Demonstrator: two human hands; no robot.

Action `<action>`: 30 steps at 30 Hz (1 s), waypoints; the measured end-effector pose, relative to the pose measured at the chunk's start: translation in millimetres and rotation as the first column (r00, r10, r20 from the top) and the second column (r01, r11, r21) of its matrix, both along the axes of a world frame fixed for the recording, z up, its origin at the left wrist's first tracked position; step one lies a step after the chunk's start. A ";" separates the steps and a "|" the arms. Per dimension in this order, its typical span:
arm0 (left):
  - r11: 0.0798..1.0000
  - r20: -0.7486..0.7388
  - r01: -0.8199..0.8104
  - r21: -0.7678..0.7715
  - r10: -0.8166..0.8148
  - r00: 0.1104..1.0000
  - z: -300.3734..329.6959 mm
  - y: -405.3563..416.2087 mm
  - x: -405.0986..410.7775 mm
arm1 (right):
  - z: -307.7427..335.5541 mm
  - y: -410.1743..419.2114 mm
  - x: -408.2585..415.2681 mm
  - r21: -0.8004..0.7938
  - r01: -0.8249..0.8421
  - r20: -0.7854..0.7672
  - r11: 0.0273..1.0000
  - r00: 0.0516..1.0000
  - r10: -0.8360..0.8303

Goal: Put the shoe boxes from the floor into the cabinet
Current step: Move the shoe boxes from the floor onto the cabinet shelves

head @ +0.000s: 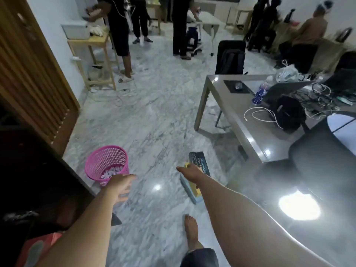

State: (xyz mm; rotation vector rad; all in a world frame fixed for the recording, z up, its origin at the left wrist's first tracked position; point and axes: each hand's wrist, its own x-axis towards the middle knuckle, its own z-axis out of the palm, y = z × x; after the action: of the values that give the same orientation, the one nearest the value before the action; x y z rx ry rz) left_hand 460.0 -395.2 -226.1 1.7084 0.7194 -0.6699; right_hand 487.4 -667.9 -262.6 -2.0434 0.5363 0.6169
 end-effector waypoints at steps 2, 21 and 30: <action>0.999 -0.030 0.053 0.009 -0.052 0.998 -21.7 -20.5 31.0 | -21.6 -24.3 26.2 -0.024 0.039 -0.034 0.999 0.999 -0.040; 0.966 -0.252 0.221 -0.135 -0.249 0.935 -525.1 -340.7 335.1 | -476.8 -264.4 298.6 -0.205 0.310 -0.269 0.929 0.894 -0.358; 0.965 -0.082 0.005 -0.263 -0.028 0.996 -601.6 -388.2 315.8 | -546.2 -280.2 287.8 0.034 0.300 -0.275 0.953 0.920 -0.279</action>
State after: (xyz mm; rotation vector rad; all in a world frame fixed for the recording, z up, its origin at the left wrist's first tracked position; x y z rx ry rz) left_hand 775.8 -783.3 -827.7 1.4509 0.6451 -0.8165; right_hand 775.2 -948.2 -808.8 -1.7722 0.9423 0.7250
